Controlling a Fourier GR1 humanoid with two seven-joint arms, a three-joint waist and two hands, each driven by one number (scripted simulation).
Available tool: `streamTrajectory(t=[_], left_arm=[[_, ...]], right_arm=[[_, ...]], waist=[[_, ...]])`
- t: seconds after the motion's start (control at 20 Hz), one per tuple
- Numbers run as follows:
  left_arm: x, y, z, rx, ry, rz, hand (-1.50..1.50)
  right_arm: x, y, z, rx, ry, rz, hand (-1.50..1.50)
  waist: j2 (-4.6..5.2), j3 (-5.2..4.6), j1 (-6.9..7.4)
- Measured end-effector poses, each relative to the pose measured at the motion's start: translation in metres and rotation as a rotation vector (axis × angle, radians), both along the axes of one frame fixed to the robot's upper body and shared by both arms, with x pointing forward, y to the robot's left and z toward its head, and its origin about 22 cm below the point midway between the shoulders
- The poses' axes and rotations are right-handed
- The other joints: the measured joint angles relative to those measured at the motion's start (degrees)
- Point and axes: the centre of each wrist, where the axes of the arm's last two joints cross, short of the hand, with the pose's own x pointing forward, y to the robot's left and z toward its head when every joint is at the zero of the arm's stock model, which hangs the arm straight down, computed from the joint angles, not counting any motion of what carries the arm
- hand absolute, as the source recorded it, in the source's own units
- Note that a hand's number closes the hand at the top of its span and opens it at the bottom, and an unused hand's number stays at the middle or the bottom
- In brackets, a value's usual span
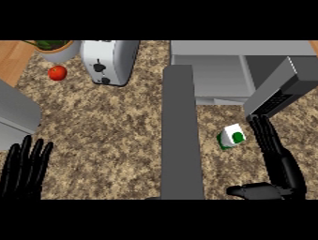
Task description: Pick up the milk, place it into the microwave and close the microwave
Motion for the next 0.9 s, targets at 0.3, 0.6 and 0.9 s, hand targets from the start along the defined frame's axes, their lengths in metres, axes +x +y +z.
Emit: streamTrajectory(t=[0.3, 0.6, 0.9], left_arm=[[-0.008, -0.003, -0.006, 0.008, -0.004, 0.004, -1.50], [-0.021, 0.000, -0.008, 0.003, -0.006, 0.000, -1.50], [-0.031, -0.001, -0.013, 0.002, -0.008, 0.002, -1.50]], right_arm=[[0.017, 0.000, -0.037, -0.022, 0.027, -0.084, -1.50], [0.024, -0.023, -0.068, -0.043, 0.040, -0.126, -1.50], [0.032, -0.031, -0.095, -0.061, 0.028, -0.121, -1.50]], waist=[[0.03, 0.00, 0.06], [0.03, 0.01, 0.15], [0.05, 0.02, 0.22]])
